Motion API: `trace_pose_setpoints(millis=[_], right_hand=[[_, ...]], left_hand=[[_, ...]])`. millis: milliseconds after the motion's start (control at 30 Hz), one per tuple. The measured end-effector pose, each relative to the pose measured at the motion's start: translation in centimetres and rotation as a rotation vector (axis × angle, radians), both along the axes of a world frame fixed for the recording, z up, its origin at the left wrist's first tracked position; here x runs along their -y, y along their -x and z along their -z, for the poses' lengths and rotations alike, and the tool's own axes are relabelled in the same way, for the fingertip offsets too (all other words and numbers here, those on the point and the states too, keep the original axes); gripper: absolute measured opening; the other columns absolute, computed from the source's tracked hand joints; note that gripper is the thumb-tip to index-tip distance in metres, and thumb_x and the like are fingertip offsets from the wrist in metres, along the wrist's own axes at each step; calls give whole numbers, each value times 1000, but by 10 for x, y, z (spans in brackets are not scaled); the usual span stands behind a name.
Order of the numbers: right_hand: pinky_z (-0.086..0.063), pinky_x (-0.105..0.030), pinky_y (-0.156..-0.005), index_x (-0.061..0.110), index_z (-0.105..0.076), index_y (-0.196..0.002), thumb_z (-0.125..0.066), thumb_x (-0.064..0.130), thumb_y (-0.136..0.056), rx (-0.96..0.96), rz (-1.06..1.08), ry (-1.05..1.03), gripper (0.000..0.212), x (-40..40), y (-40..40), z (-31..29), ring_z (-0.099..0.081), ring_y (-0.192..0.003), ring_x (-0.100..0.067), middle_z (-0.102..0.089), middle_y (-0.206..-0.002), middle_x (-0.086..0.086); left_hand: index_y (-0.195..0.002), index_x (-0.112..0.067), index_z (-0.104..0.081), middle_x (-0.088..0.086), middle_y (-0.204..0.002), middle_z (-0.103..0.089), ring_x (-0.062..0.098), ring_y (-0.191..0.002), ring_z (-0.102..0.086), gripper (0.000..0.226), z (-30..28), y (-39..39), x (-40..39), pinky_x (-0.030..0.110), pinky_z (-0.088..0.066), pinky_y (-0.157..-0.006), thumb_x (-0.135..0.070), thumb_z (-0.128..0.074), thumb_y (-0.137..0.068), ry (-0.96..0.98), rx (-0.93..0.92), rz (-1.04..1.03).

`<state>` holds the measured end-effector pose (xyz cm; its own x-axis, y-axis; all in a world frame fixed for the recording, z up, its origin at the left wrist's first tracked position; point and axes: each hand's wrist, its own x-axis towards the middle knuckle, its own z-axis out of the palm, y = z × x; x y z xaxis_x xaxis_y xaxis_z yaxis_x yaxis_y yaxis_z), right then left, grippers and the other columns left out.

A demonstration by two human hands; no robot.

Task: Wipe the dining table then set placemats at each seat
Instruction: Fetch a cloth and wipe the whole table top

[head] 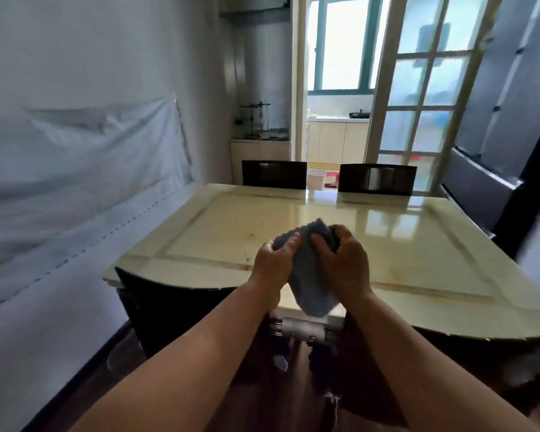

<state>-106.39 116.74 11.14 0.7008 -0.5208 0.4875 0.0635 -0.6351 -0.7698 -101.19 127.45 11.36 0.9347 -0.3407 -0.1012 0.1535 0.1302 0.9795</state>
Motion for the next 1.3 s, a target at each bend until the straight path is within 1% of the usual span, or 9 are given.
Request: trace_pose_setpoints(millis=[133, 267, 367, 467, 567, 700, 900, 1133, 1300], right_hand=[[-33, -23, -60, 13, -59, -94, -63, 27, -86, 4, -81, -36, 16, -3, -76, 7, -52, -69, -16, -57, -77, 1], [-36, -14, -57, 16, -54, -105, -65, 30, -85, -30, -148, -116, 26, 1, -148, 12, -52, -67, -9, -55, -79, 5], [-43, -23, -62, 18, -55, -105, -63, 35, -86, -83, -205, -107, 27, -7, -194, 17, -57, -75, -16, -58, -84, 2], [-41, -27, -64, 16, -59, -101, -61, 36, -86, -144, -253, -48, 25, -22, -224, 27, -56, -78, -19, -60, -87, -1], [-42, -30, -67, 15, -61, -100, -61, 34, -85, -203, -311, -38, 24, -37, -247, 35, -56, -79, -21, -61, -87, -2], [-44, -33, -65, 17, -62, -90, -61, 33, -86, -262, -383, 18, 16, -54, -267, 40, -56, -74, -23, -61, -80, -3], [-28, -26, -49, 22, -53, -75, -56, 43, -86, -355, -392, 120, 25, -64, -298, 44, -47, -58, -15, -51, -62, 6], [-33, -25, -51, 23, -55, -81, -54, 48, -87, -369, -371, 122, 26, -93, -352, 53, -49, -62, -12, -53, -68, 4], [-40, -25, -52, 27, -55, -86, -54, 52, -86, -415, -358, 11, 24, -144, -404, 71, -57, -68, -13, -59, -75, 4]], left_hand=[[-103, -11, -57, 12, -104, -64, 22, -90, -62, 22, -5, -64, -11, 37, -52, -79, -20, -64, -85, -14, 57, -145], [-102, -13, -55, 6, -97, -62, 12, -82, -58, 21, -6, -128, -17, 20, -50, -71, -5, -61, -84, -78, 123, -271], [-100, -14, -59, -1, -91, -63, 7, -80, -58, 19, -2, -162, -30, 14, -48, -65, -4, -60, -84, -129, 158, -306], [-96, -15, -60, -2, -89, -63, 12, -84, -59, 16, 6, -184, -49, 18, -48, -68, -5, -60, -84, -227, 168, -340], [-93, -17, -60, 1, -91, -64, 16, -85, -59, 15, 14, -203, -70, 28, -52, -78, -9, -64, -81, -381, 220, -397], [-93, -15, -62, 0, -89, -63, 14, -82, -59, 12, 20, -217, -96, 25, -49, -77, -14, -65, -82, -582, 299, -388], [-96, -11, -64, 5, -94, -67, 20, -88, -61, 15, 22, -240, -119, 29, -50, -83, -21, -63, -84, -779, 369, -355], [-97, -12, -64, 7, -99, -69, 18, -87, -59, 16, 21, -297, -156, 25, -48, -78, -23, -60, -86, -868, 445, -252], [-98, -11, -65, 7, -99, -69, 15, -84, -57, 17, 42, -353, -211, 23, -45, -74, -24, -60, -87, -899, 430, -186]])
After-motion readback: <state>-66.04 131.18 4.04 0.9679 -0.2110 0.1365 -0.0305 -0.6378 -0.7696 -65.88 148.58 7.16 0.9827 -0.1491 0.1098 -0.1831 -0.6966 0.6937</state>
